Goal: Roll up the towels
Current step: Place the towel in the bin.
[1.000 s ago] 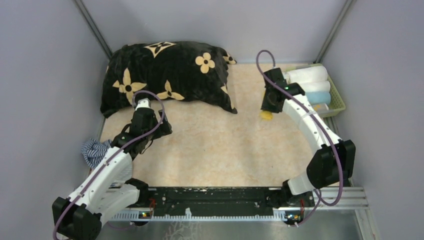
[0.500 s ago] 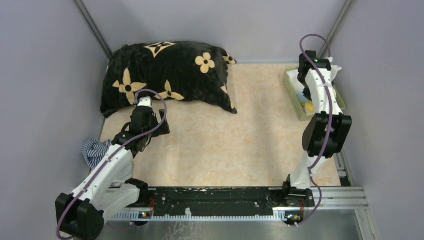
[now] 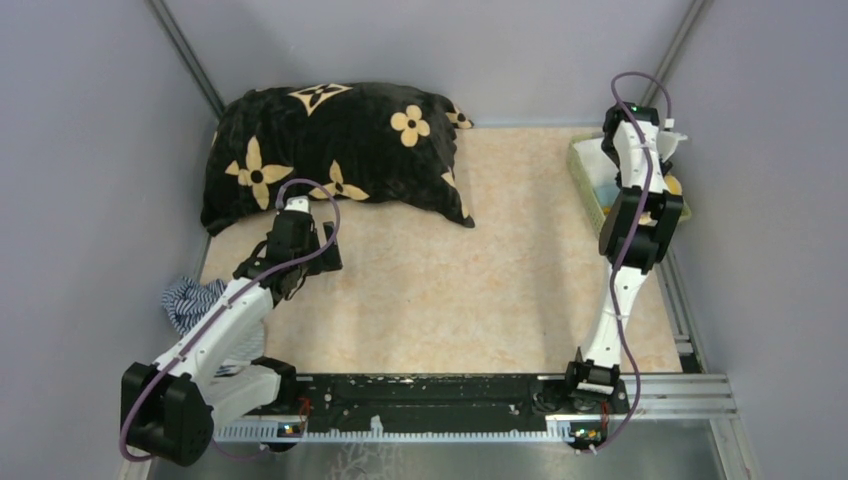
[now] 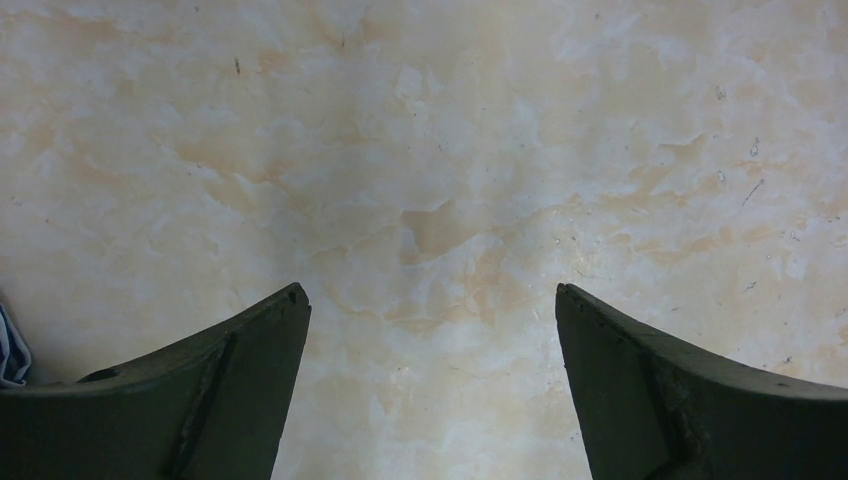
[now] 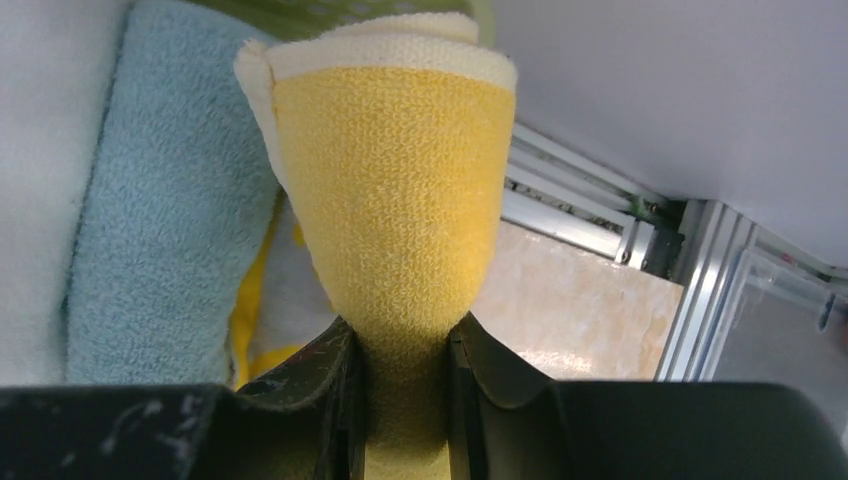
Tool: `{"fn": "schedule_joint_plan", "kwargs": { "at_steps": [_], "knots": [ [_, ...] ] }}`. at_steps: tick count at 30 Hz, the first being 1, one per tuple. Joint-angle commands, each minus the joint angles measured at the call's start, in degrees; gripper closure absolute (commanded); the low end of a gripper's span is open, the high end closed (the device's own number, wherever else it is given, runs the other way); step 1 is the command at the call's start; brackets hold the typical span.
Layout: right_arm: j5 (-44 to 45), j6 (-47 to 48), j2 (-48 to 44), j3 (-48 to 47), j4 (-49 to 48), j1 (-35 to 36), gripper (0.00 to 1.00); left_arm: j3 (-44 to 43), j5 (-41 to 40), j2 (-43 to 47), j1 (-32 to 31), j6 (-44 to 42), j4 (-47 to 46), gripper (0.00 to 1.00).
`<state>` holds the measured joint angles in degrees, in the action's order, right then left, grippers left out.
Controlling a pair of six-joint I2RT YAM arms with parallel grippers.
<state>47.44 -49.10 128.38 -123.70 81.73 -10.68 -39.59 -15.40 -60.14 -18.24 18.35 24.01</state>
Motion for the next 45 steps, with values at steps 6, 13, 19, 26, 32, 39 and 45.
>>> {"fn": "schedule_joint_plan", "kwargs": {
  "at_steps": [6, 13, 19, 26, 32, 39, 45],
  "knots": [
    [-8.89, 2.16, 0.26, -2.31, -5.37, 0.28, 1.0, 0.7, -0.42, -0.62, 0.4, -0.47, -1.26, 0.02],
    [-13.64, 0.72, 0.29, -0.26, -7.57, 0.38, 1.0, 0.76, -0.33, -0.95, 0.49, -0.38, -1.33, 0.02],
    [-15.55, -3.17, 0.71, 6.47, -10.32, 0.39, 1.0, 0.77, -0.12, -0.94, 0.49, -0.41, -1.33, 0.02],
    [-18.12, -6.18, 1.17, 13.59, -14.43, 0.31, 1.0, 0.68, 0.14, -1.03, 0.49, -0.44, -1.25, 0.02],
    [-20.56, -7.12, -2.16, 16.13, -18.31, 0.0, 0.95, 0.66, 0.14, -0.28, 0.49, -0.33, -1.11, 0.02],
    [-20.86, -7.9, -5.25, 15.21, -17.84, -0.18, 0.85, 0.64, 0.06, 1.5, 0.49, -0.19, -1.32, 0.02],
    [-21.12, -7.23, -5.61, 13.96, -16.32, -0.11, 0.81, 0.59, 0.83, 2.84, 0.49, -0.21, -1.63, 0.02]
  ]
}}
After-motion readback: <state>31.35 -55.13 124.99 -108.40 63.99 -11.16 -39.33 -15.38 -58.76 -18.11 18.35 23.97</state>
